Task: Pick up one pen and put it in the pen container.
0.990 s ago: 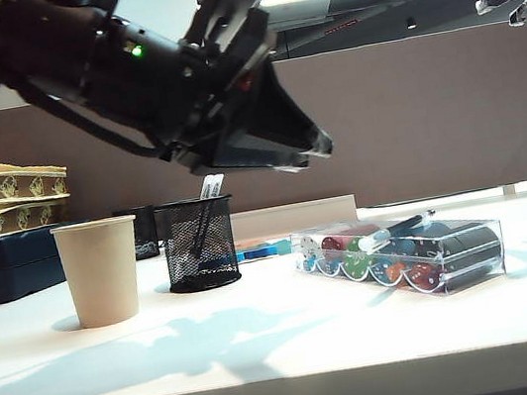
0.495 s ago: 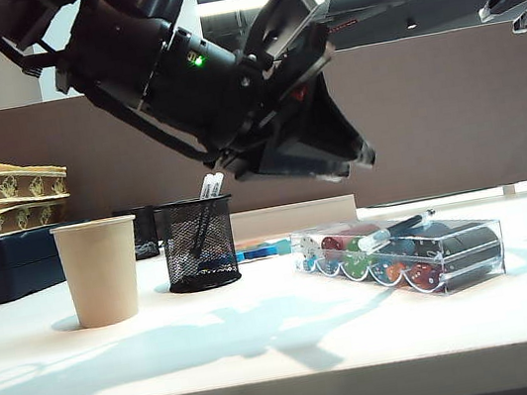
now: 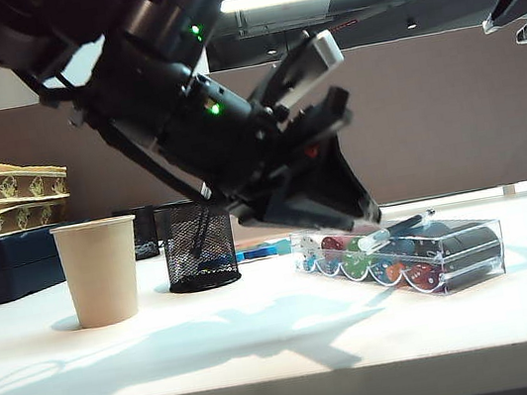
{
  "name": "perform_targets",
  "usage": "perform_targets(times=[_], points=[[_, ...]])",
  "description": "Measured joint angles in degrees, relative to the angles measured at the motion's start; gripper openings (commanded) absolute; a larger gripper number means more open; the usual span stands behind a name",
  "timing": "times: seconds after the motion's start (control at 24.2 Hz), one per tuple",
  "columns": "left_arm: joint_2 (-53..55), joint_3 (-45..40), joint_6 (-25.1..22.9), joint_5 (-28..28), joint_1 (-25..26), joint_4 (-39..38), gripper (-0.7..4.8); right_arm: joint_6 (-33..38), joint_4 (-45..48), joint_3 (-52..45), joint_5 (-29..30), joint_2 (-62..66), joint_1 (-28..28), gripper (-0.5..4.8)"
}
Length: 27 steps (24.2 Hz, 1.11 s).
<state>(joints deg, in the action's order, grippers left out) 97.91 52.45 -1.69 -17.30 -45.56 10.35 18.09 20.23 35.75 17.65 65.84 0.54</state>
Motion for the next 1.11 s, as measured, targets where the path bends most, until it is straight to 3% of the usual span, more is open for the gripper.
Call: perform_targets(times=[0.58, 0.74, 1.11], points=[[5.5, 4.9, 0.0, 1.5, -0.2, 1.6, 1.54, 0.0, 0.1, 0.0, 0.0, 0.5, 0.1, 1.85], [7.3, 10.0, -1.6, 1.9, -0.2, -2.9, 1.54, 0.0, 0.0, 0.0, 0.0, 0.6, 0.1, 1.85], [7.5, 10.2, -3.9, 3.3, -0.2, -10.4, 1.54, 0.0, 0.1, 0.0, -0.8, 0.6, 0.1, 1.85]])
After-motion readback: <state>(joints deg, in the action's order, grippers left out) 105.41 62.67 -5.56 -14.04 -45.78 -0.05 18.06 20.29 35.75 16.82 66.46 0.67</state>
